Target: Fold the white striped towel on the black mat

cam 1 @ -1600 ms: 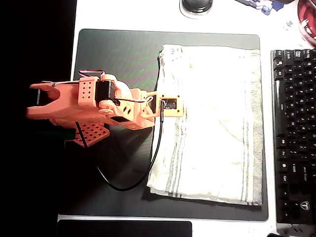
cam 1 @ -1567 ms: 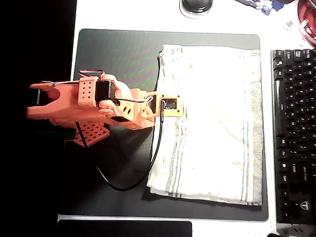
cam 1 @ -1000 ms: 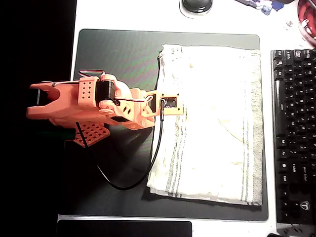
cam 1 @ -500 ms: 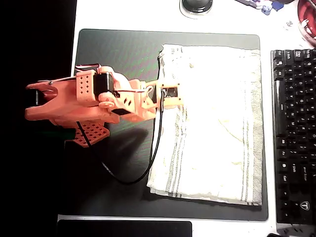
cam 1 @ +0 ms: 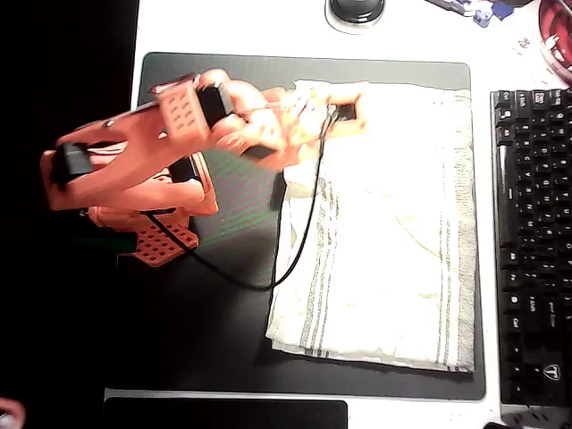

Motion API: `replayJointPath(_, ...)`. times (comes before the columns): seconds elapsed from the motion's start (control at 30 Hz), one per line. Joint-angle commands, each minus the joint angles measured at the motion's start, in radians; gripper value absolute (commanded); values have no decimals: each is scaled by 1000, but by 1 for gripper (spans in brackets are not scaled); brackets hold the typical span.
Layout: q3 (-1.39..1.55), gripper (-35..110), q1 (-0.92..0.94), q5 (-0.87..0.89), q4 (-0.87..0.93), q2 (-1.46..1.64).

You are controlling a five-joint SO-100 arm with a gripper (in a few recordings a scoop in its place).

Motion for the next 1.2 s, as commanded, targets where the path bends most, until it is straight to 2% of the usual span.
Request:
replayJointPath(0.0, -232, 0, -58, 55, -17, -224)
replayJointPath(0.37, -726, 1, -199, 193, -2, -758)
replayJointPath(0.77, -1126, 8, -225, 258, 84, -1253)
replayJointPath(1.0, -1249, 21, -229, 244, 189, -1368)
replayJointPath(1.17, -1213, 21, -241, 241, 198, -1376)
